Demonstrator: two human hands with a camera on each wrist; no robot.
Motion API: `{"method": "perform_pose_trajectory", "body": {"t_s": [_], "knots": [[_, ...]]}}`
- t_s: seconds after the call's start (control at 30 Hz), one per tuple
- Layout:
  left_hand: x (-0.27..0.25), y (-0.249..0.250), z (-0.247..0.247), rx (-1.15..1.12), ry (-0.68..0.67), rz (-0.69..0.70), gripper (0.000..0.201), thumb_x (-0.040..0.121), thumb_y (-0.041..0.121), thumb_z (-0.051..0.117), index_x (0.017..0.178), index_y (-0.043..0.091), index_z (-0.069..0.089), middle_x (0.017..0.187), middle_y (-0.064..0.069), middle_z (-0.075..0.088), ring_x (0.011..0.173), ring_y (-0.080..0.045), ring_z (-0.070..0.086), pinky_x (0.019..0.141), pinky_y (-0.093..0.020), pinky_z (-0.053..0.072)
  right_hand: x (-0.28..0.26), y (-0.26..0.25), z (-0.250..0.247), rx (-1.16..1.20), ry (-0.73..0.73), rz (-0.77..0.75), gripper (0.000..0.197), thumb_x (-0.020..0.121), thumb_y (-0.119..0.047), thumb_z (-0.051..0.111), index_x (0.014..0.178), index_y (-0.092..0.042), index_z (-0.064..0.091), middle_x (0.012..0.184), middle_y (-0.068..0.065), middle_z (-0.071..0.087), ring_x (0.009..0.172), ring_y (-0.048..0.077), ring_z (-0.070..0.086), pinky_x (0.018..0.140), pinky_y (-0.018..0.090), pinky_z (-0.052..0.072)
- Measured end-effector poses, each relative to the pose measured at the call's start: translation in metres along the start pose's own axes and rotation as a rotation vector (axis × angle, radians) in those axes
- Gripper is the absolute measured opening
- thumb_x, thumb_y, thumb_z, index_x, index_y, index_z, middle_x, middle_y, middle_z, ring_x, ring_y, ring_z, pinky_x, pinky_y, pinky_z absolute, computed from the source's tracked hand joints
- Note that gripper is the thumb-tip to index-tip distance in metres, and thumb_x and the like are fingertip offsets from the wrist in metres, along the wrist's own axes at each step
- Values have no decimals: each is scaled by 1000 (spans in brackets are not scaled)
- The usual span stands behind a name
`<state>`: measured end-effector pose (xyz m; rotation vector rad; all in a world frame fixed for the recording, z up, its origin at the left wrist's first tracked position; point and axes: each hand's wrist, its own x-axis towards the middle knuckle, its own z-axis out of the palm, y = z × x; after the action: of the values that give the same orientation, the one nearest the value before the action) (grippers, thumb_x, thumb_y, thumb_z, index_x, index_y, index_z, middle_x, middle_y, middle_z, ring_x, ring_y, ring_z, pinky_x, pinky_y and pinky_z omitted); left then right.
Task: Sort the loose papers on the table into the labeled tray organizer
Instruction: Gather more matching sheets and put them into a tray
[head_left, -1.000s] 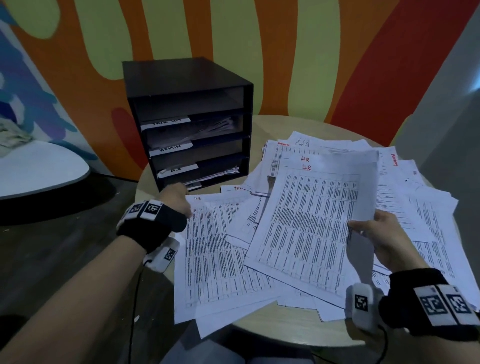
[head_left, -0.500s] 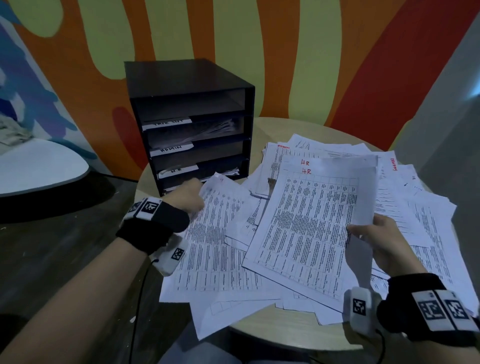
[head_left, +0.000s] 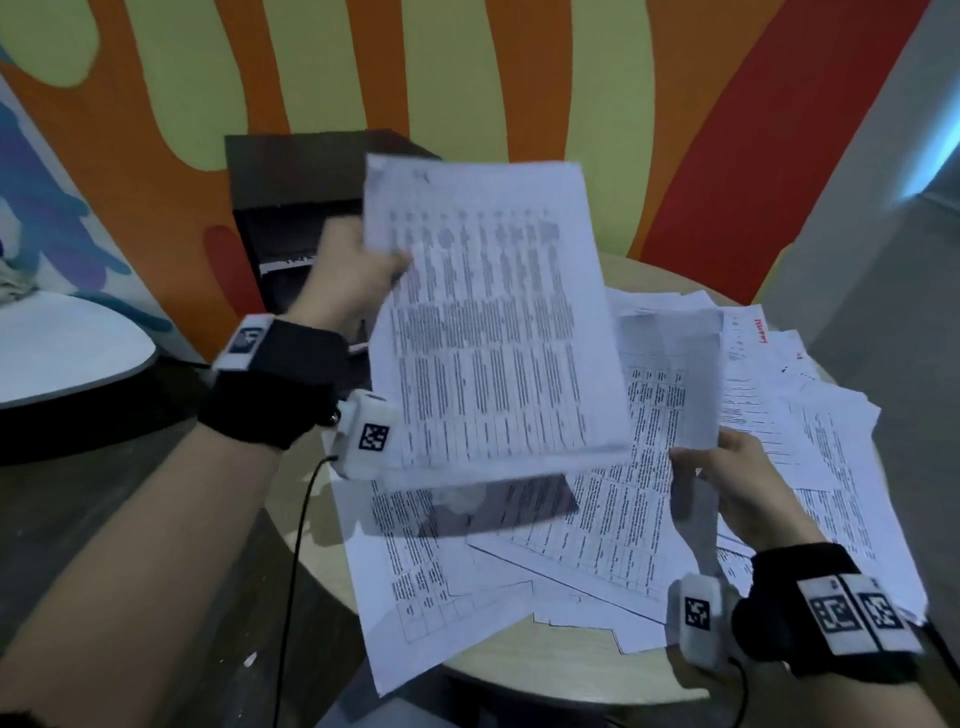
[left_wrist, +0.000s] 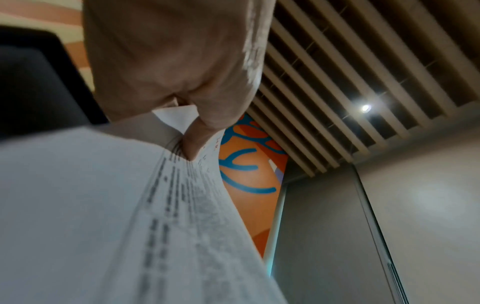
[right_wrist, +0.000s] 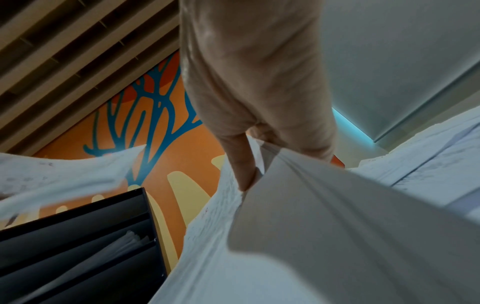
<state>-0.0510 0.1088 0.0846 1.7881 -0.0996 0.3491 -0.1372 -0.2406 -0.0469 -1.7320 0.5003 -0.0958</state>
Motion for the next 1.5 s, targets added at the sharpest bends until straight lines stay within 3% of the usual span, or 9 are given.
{"method": "perform_pose_trajectory", "body": {"t_s": [0.23, 0.37, 0.47, 0.63, 0.8, 0.97, 1.27, 1.4, 1.5], "knots": [[-28, -55, 81, -2, -257, -322, 15, 96, -3, 48, 98, 4, 62, 84, -11, 58, 76, -21, 55, 53, -23, 43, -12, -15, 3, 95, -76, 22, 14, 92, 6, 53, 104, 3, 58, 76, 12, 56, 67, 22, 51, 58, 30, 38], [-24, -86, 110, -67, -249, -391, 29, 100, 10, 47, 124, -4, 58, 114, -9, 63, 102, -24, 60, 96, -33, 45, -13, -17, 7, 118, -89, 16, 23, 98, -8, 49, 112, 7, 58, 86, 15, 62, 74, 26, 58, 67, 34, 45], [-27, -95, 121, -103, -245, -387, 24, 96, 11, 54, 117, 0, 59, 96, -10, 64, 76, -17, 54, 76, -27, 44, -12, -15, 11, 202, -105, 31, 48, 99, -35, 50, 132, 0, 52, 108, 10, 62, 99, 25, 60, 92, 42, 46], [-36, -112, 118, -41, -258, -449, 60, 69, 33, 78, 115, 30, 39, 108, 1, 65, 100, -22, 63, 94, -41, 50, -14, -9, 15, 27, -123, -34, 29, 86, 1, 66, 114, 5, 60, 84, 12, 66, 70, 22, 60, 60, 31, 45], [-32, -114, 58, 395, -400, -417, 71, 80, 8, 77, 133, 14, 31, 111, -6, 50, 90, -18, 54, 44, -10, 47, -6, -3, 7, -26, -79, -24, 27, 87, 5, 63, 113, -2, 60, 88, 13, 63, 77, 28, 55, 69, 39, 41], [-27, -122, -9, 1067, -466, -492, 79, 61, 21, 86, 126, 7, 43, 117, -11, 53, 102, -28, 54, 75, -38, 54, -3, -1, 5, -20, -59, -16, 26, 86, 5, 64, 110, -3, 61, 90, 15, 63, 81, 30, 55, 71, 41, 39], [-15, -152, -21, 1099, -321, -289, 16, 80, -3, 63, 82, 9, 52, 82, -12, 56, 74, -27, 57, 63, -34, 45, -3, 1, 2, -13, -42, -9, 23, 85, 7, 63, 107, -2, 61, 90, 17, 62, 77, 29, 54, 69, 41, 40], [-6, -156, -16, 1097, -186, -183, 11, 87, 1, 57, 80, 8, 51, 81, -12, 56, 72, -28, 55, 63, -35, 46, -4, 0, -1, -7, -30, -20, 24, 85, 8, 61, 108, -1, 61, 87, 17, 61, 74, 28, 53, 69, 39, 40], [-5, -140, -2, 1034, -208, -77, 34, 87, 34, 69, 107, 8, 60, 109, -13, 56, 103, -32, 55, 84, -38, 49, -9, -5, -2, 5, -27, -59, 22, 86, 10, 58, 107, 3, 60, 81, 14, 58, 67, 25, 50, 61, 32, 39]]}}
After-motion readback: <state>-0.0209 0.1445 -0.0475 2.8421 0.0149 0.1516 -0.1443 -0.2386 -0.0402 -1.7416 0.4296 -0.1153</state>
